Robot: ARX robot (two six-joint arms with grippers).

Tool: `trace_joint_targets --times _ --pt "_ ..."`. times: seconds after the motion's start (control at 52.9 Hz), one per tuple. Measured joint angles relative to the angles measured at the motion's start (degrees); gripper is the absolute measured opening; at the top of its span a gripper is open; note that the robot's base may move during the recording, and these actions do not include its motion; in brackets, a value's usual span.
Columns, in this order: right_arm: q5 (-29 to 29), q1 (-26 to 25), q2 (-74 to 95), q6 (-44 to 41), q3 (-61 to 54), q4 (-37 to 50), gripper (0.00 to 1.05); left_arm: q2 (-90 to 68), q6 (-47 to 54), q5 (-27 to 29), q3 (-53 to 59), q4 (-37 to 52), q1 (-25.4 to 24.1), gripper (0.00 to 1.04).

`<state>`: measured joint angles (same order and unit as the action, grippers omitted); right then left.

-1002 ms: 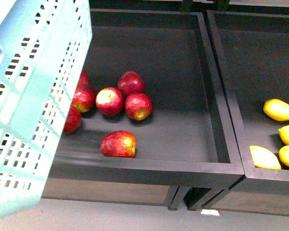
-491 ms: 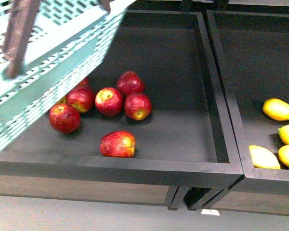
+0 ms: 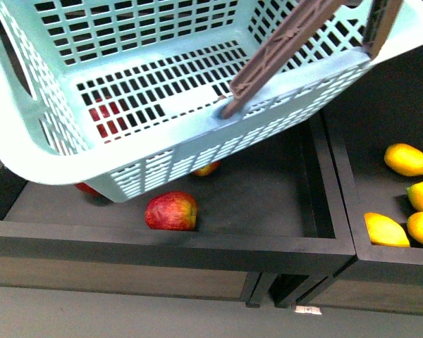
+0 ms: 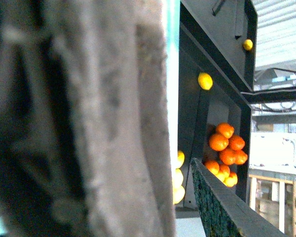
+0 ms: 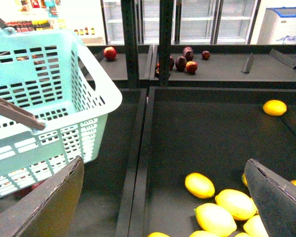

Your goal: Pick lemon and mango into basket

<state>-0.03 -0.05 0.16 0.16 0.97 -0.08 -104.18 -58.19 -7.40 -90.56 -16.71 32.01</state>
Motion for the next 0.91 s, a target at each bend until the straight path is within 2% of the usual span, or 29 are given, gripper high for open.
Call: trace_joint_targets --times 0.189,0.435,0.491,0.529,0.605,0.756,0.907 --pt "0.00 0.00 0.00 0.00 0.00 0.00 0.96 -0.20 0.72 -2.08 -0.77 0.33 3.32 0.28" --pt "-0.15 -0.02 0.09 0.00 0.04 -0.11 0.96 -0.22 1.14 -1.64 -0.81 0.33 3.21 0.28" --pt "-3.93 -0.96 2.23 0.74 1.84 -5.16 0.96 -0.22 1.20 -1.51 -0.81 0.33 3.15 0.28" --pt "-7.10 -2.64 6.45 1.09 4.46 -11.76 0.96 -0.22 1.22 -1.40 -0.81 0.33 3.06 0.28" --pt "-10.69 -5.62 12.63 1.62 6.43 -15.87 0.96 -0.22 1.29 -1.20 -0.81 0.33 3.04 0.28" --pt "-14.27 -13.35 23.37 1.90 7.87 -9.53 0.96 -0.33 1.33 -1.44 -0.81 0.33 3.02 0.28" --pt "-12.33 -16.74 36.92 0.83 10.45 0.00 0.96 -0.33 1.44 -1.68 -0.83 0.33 3.04 0.28"
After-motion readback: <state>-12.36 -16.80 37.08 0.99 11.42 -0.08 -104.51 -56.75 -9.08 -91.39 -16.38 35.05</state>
